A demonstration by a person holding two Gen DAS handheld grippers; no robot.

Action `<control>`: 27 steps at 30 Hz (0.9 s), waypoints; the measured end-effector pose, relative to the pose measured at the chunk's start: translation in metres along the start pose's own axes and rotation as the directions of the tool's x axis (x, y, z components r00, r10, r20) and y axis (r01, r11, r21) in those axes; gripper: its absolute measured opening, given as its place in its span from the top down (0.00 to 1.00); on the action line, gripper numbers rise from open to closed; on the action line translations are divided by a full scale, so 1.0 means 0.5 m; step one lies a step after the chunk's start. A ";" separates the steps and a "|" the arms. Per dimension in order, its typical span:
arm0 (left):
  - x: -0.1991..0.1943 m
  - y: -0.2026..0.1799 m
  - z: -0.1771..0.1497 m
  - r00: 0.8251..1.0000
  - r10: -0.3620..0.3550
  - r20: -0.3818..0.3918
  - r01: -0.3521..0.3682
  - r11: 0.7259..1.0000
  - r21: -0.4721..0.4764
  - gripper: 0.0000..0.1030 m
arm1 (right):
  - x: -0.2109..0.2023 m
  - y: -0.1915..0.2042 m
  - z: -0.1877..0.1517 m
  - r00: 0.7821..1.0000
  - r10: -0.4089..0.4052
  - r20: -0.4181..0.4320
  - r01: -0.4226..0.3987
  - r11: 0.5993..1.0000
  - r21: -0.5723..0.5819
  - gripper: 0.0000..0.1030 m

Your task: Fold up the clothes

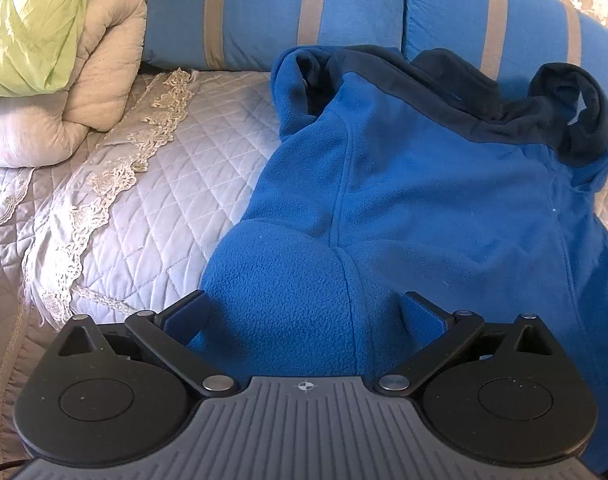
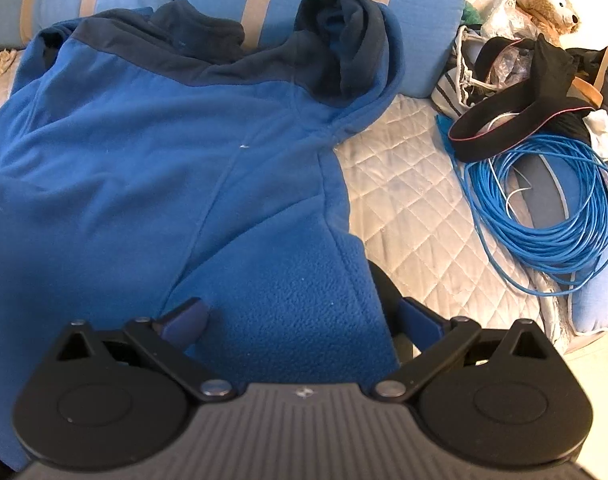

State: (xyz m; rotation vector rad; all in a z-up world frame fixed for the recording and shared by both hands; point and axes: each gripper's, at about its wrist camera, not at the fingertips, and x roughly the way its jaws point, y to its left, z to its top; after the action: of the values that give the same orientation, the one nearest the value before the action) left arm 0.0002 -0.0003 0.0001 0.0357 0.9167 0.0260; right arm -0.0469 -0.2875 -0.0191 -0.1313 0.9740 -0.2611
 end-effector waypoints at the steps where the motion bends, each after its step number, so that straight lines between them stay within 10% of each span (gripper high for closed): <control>1: 0.000 -0.002 0.001 1.000 0.004 0.000 -0.004 1.000 0.008 0.00 | 0.000 0.000 0.000 1.000 0.000 0.000 0.000 1.000 0.000 0.01; 27: -0.001 -0.019 0.000 0.999 0.044 -0.015 -0.043 0.997 0.060 0.00 | 0.003 0.001 -0.003 1.000 -0.003 -0.004 0.003 1.000 -0.004 0.01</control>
State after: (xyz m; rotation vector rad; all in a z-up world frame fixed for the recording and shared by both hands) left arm 0.0003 -0.0096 0.0001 0.1111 0.9332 0.0400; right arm -0.0473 -0.2874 -0.0211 -0.1357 0.9787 -0.2618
